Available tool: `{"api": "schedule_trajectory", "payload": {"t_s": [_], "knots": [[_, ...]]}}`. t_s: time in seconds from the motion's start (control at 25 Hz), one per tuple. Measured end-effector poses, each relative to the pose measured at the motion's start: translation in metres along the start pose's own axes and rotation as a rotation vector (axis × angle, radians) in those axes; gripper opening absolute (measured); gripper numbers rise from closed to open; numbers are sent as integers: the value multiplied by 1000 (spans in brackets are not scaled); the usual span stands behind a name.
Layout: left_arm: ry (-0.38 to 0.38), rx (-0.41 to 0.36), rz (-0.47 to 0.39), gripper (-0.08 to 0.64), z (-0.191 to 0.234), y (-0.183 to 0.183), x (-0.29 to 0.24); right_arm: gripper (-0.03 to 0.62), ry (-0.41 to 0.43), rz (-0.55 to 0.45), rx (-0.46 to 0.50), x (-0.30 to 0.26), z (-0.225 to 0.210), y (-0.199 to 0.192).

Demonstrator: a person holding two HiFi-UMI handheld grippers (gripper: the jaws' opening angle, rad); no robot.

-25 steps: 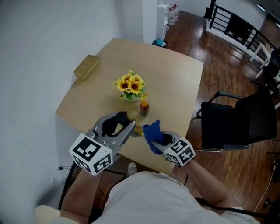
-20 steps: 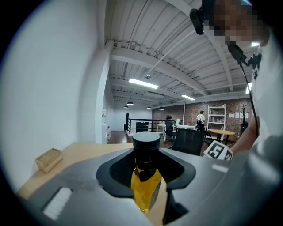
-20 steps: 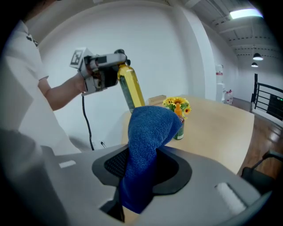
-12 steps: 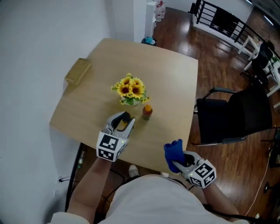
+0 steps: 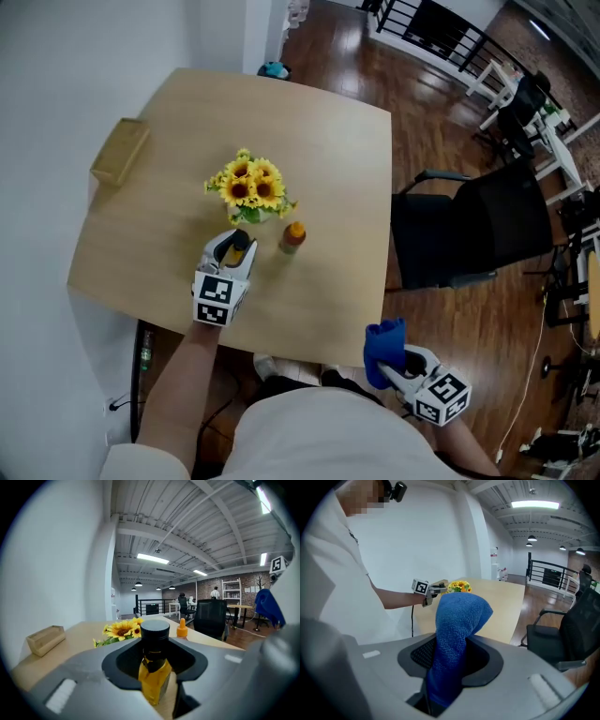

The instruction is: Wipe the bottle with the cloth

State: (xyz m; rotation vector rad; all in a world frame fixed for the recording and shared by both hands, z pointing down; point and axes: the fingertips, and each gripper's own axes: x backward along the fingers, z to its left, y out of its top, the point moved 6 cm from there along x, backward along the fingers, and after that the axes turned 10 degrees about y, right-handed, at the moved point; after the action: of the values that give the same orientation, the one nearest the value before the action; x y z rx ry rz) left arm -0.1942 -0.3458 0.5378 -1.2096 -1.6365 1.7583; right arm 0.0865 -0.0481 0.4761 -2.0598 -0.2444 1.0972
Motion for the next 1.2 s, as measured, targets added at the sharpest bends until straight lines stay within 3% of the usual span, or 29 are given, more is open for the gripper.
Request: {"api": "schedule_trajectory", "payload": {"t_s": [0.16,0.32,0.44,0.68,0.84,1.0,1.2], "knots": [[-34,16,-25,158,0,-1,-7,150,-13,25,-28,-1,10,-5],[-36,-14,-41,171,-1,-2,-9,150,-12,40,-21,-5,16,-4],[-8,-33,-51,265,2,4,0,150,14,45,6,-4,19,-4],[90,-20,-108,265,-19,38,72,150,100,33,112,8,10,-5],[93,33,-88,259,-86,44,142,150,185,11,208,31,1,-21],[95,47,-43,233,-187,38,198,150,278,-18,286,71,-19,-60],[162,164,-39,225,-316,34,267,150,360,-15,327,135,-40,-118]]}}
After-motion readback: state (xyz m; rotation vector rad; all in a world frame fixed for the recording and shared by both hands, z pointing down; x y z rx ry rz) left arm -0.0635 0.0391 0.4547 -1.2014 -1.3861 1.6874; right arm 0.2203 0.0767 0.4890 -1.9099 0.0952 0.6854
